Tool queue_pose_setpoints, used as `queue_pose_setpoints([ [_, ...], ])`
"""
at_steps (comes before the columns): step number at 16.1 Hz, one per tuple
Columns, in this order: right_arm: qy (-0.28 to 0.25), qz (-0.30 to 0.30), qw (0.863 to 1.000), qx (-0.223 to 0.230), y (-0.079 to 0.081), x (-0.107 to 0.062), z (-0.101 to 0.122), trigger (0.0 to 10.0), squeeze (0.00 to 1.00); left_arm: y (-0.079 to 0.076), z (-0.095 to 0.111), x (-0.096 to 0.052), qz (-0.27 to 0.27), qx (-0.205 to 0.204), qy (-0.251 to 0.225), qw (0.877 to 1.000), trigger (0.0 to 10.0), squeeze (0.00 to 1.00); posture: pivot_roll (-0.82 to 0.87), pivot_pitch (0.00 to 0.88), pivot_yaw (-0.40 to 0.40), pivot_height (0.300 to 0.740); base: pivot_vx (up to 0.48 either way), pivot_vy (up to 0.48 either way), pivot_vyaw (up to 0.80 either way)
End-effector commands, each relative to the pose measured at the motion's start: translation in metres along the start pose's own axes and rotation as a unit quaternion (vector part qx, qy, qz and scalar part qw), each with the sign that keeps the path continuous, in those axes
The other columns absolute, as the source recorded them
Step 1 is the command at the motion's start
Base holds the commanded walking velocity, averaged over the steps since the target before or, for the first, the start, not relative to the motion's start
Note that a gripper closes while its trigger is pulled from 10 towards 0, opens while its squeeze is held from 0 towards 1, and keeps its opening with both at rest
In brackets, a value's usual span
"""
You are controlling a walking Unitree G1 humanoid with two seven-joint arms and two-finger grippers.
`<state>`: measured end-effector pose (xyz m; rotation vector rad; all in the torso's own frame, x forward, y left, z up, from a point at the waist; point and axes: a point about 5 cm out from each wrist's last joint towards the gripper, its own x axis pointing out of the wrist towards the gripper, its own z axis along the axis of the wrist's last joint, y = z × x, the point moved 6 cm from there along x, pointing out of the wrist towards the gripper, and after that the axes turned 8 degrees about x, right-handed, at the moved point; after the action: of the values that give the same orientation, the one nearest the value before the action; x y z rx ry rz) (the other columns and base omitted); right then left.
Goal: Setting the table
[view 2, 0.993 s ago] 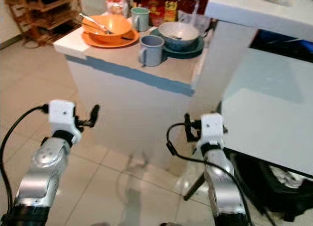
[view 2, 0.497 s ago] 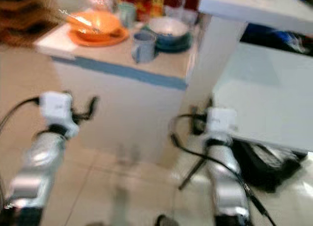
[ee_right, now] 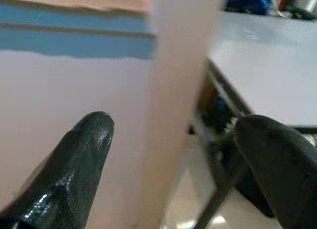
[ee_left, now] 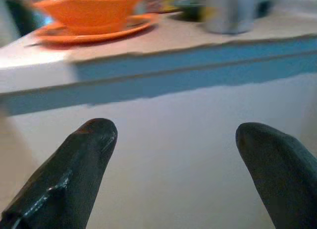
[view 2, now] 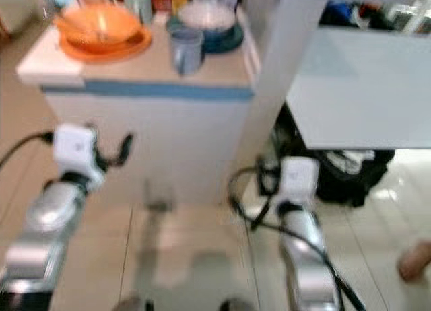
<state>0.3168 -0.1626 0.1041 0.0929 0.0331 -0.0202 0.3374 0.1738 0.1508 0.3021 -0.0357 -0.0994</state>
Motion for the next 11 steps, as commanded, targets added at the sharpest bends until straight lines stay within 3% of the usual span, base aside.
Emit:
queue_pose_setpoints([
  [1, -0.015, 0.0, 0.999, -0.043, -0.004, 0.003, 0.011, 10.0, 0.0, -0.008, 0.007, 0.001, -0.007, 0.008, -0.008, 1.0, 10.0, 0.0, 0.05, 0.146, -0.055, 0.74, 0.0, 0.0, 0.0],
  [3, -0.029, 0.005, 0.997, -0.074, -0.001, 0.006, 0.019, 10.0, 0.0, -0.01, 0.01, 0.002, -0.008, 0.038, -0.013, 0.999, 10.0, 0.0, 0.05, 0.143, -0.054, 0.74, 0.0, -0.48, 0.0],
  [5, -0.034, 0.007, 0.997, -0.066, 0.001, 0.008, 0.025, 10.0, 0.0, -0.007, 0.015, 0.003, 0.005, 0.011, -0.019, 1.0, 10.0, 0.0, 0.05, 0.13, -0.052, 0.74, 0.0, -0.48, 0.0],
  [7, -0.027, 0.025, 0.998, -0.053, 0.007, 0.013, 0.03, 10.0, 0.0, -0.003, 0.025, 0.006, 0.011, -0.023, -0.036, 0.999, 10.0, 0.0, 0.06, 0.114, -0.052, 0.74, 0.0, 0.0, 0.0],
  [8, -0.053, 0.033, 0.995, -0.075, 0.012, 0.015, 0.042, 10.0, 0.0, -0.003, 0.034, 0.007, 0.01, -0.016, -0.052, 0.998, 10.0, 0.0, 0.06, 0.105, -0.053, 0.74, 0.0, 0.0, 0.0],
  [11, -0.1, 0.019, 0.992, -0.072, 0.013, 0.022, 0.071, 10.0, 0.0, -0.006, 0.048, 0.014, 0.005, 0.006, -0.074, 0.997, 10.0, 0.0, 0.07, 0.074, -0.05, 0.74, 0.0, 0.0, 0.0],
])
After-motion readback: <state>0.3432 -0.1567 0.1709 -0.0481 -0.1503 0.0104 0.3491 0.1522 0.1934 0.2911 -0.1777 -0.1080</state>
